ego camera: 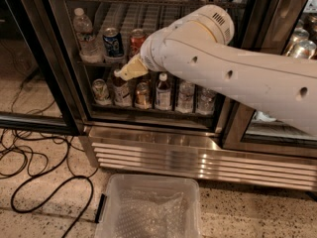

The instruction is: Pick coke can from top shelf of fridge

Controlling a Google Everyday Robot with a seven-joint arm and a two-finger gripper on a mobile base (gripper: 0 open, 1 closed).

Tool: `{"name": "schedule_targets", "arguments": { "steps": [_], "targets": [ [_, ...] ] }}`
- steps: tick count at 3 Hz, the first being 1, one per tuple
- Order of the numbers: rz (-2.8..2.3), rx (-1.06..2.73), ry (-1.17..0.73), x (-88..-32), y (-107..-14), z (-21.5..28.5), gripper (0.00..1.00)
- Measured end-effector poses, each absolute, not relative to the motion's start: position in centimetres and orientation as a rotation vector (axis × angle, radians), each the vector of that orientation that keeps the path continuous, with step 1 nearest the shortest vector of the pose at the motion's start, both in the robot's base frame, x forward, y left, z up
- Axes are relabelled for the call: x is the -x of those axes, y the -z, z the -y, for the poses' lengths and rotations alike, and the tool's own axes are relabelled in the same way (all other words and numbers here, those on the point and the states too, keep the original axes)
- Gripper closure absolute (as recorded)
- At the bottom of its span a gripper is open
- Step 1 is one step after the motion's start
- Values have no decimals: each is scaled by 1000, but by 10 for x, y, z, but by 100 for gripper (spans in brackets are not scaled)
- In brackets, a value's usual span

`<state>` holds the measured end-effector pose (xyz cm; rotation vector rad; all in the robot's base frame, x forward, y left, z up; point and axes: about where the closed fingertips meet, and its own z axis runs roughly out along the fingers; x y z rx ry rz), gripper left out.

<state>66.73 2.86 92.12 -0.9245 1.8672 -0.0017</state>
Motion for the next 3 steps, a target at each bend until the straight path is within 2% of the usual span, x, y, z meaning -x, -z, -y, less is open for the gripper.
{"name": "schedule_targets", "arguments": {
  "steps": [2,3],
  "targets": [
    [-1833,886,-12,-676,-927,-36,0],
    [-1716,834,-63,-702,-949,-57,0]
  ]
}}
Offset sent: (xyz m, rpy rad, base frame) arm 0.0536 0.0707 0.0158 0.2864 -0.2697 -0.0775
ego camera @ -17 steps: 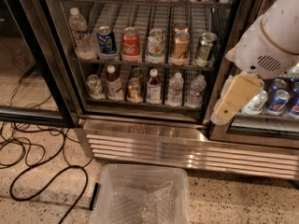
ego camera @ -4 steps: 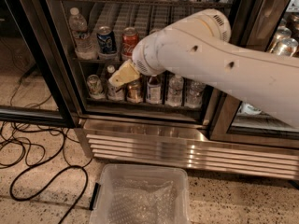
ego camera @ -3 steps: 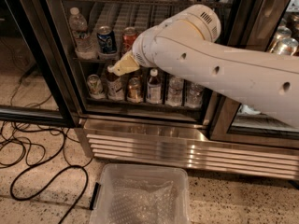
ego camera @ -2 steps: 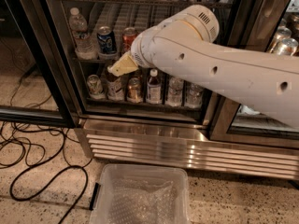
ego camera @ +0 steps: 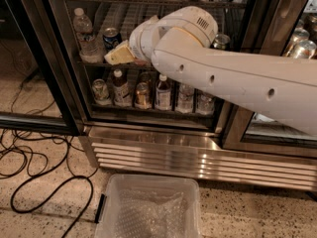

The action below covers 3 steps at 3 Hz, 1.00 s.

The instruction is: Pick coke can from top shelf of fridge

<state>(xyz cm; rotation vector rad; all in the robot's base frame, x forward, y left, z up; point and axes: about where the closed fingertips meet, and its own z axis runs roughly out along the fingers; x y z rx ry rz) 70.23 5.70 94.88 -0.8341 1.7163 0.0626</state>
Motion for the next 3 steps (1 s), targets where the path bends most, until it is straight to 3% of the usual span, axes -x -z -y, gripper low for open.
{"name": "schedule_targets", "arguments": {
  "steps": [3],
  "targets": [
    [-1633,729,-210,-723,-975,-85,0]
  ]
}}
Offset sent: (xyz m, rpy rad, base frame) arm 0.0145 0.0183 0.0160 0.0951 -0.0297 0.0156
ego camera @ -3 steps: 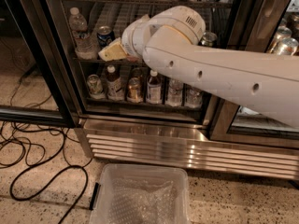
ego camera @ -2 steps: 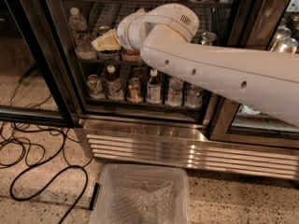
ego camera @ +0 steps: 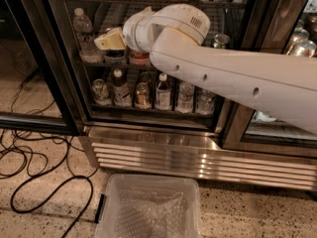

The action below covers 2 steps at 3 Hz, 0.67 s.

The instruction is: Pick coke can from top shelf of fridge

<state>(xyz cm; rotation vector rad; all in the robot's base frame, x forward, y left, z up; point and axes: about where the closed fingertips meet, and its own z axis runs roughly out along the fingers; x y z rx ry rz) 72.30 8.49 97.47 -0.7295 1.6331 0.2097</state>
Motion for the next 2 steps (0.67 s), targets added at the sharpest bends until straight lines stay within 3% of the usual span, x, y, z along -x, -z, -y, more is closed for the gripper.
{"name": "schedule_targets", "arguments": {
  "steps": [2],
  "targets": [
    [-1509,772,-331,-735,-989,-140,0]
  ]
}}
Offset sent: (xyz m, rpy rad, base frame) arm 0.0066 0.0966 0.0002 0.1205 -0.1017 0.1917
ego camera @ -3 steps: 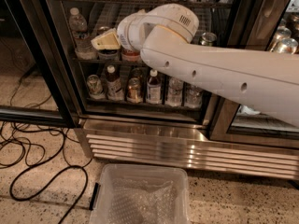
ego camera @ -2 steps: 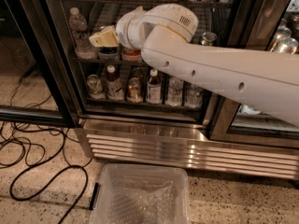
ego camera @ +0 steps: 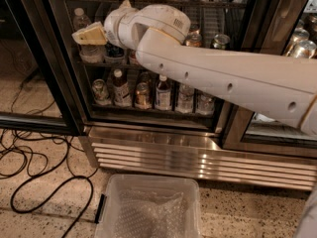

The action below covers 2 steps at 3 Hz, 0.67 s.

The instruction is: Pick coke can from top shelf of fridge

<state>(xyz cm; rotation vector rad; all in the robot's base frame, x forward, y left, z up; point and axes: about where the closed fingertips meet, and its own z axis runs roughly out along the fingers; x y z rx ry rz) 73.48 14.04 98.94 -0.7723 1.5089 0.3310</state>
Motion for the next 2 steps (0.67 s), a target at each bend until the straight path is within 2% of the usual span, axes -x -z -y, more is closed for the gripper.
{"name": "schedule_targets", "arguments": {
  "steps": [2],
  "targets": [
    [-1489,771,-308,-742,-1000,-143,0]
  ]
}}
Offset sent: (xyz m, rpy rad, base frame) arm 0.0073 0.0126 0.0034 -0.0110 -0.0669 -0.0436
